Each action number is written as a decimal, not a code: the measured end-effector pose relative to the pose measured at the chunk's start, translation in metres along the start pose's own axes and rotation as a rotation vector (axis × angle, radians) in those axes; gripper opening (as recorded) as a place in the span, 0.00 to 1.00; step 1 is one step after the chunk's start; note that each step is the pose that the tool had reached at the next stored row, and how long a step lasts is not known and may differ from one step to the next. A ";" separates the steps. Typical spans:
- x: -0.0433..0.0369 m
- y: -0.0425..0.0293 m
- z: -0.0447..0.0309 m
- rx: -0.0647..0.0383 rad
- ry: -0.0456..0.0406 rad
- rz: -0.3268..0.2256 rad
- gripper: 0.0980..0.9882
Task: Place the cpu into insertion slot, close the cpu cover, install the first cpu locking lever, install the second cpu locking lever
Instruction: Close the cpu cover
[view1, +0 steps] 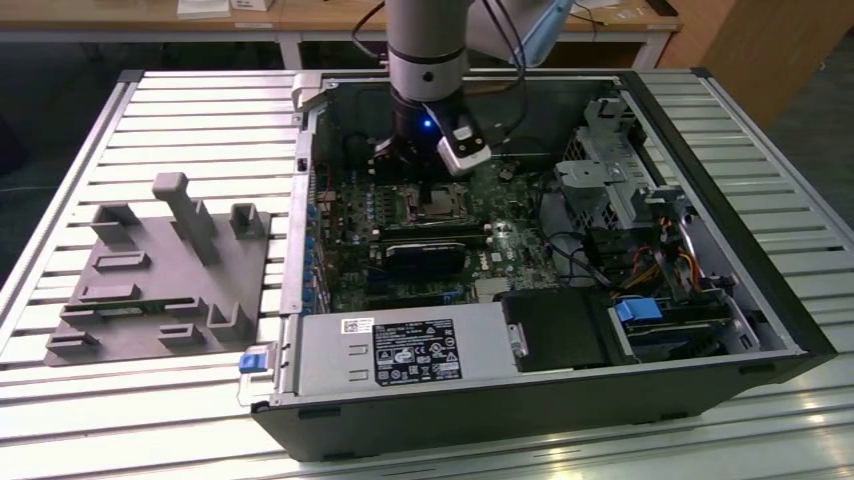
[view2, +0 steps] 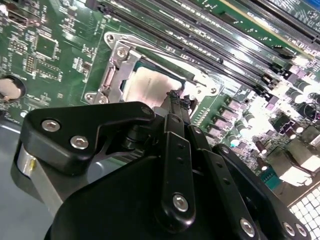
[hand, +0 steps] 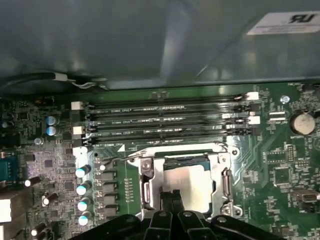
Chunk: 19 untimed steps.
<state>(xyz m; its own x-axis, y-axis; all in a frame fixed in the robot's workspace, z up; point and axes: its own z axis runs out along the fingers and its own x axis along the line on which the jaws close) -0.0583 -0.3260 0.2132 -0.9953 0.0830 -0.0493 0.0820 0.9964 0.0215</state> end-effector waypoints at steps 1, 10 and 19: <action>0.0011 -0.0001 0.0005 0.000 0.0001 0.000 0.00; 0.0088 -0.0008 0.0046 -0.020 0.0017 0.001 0.00; 0.0124 -0.0026 0.0093 -0.054 0.0045 0.003 0.00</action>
<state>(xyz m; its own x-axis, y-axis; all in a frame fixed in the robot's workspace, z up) -0.0704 -0.3274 0.2032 -0.9953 0.0855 -0.0447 0.0820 0.9938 0.0752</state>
